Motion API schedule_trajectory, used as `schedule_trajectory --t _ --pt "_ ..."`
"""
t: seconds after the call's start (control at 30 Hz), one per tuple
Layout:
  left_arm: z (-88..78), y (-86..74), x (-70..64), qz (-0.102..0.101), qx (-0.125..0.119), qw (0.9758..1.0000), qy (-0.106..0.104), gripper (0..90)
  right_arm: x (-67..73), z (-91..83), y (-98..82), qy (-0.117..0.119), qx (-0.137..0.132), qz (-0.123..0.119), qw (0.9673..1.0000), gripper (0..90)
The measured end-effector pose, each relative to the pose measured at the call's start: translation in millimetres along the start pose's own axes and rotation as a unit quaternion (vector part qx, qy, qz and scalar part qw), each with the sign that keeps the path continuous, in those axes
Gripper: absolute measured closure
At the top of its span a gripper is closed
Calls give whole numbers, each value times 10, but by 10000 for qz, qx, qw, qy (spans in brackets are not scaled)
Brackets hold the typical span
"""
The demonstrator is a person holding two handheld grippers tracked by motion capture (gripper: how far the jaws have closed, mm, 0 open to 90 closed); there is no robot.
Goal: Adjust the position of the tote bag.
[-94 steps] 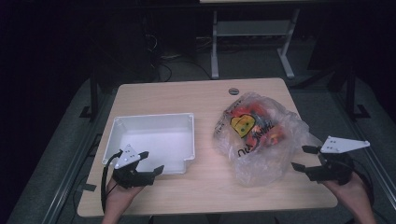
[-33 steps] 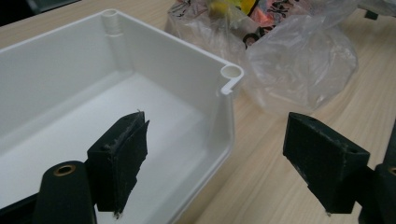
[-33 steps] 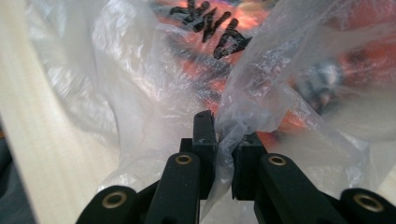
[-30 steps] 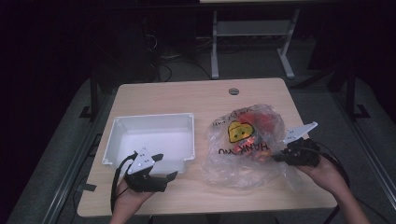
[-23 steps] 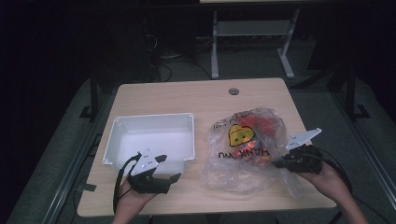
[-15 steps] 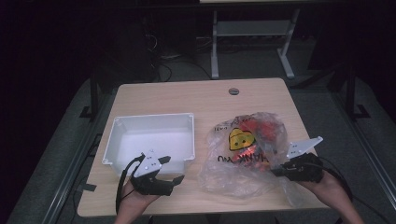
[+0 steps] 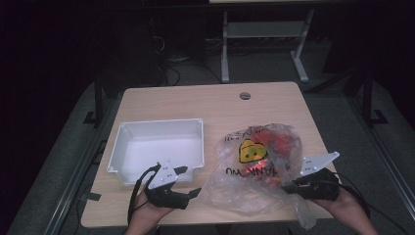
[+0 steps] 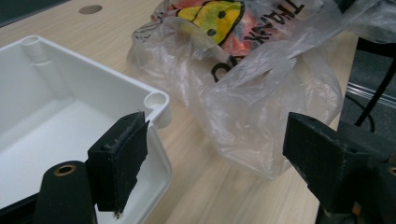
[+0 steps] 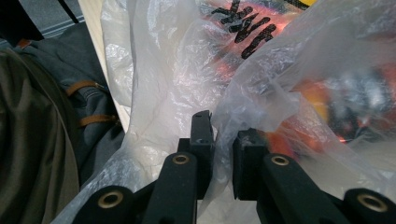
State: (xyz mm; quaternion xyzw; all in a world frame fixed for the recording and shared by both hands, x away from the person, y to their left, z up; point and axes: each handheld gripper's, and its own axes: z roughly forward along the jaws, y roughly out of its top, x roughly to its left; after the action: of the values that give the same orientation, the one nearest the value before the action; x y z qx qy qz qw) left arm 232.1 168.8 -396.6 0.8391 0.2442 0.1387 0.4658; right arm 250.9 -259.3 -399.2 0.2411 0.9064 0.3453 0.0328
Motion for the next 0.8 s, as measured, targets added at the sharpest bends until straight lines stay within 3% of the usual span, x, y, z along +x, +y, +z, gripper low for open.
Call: schedule_trajectory --t 0.2,0.43,0.53,0.8 --pt "66 64 -62 76 -9 9999 -150 216 -38 -47 27 -82 -102 -44 9999 720" --pt "181 201 -146 282 40 9987 -414 218 -67 -223 70 -270 -306 -102 9991 565" --pt "266 295 -206 363 37 9972 -650 222 -70 -327 99 -403 -445 -140 9981 441" --pt "568 549 -399 706 85 9931 -937 227 -82 -373 117 -418 -416 -295 9978 360"
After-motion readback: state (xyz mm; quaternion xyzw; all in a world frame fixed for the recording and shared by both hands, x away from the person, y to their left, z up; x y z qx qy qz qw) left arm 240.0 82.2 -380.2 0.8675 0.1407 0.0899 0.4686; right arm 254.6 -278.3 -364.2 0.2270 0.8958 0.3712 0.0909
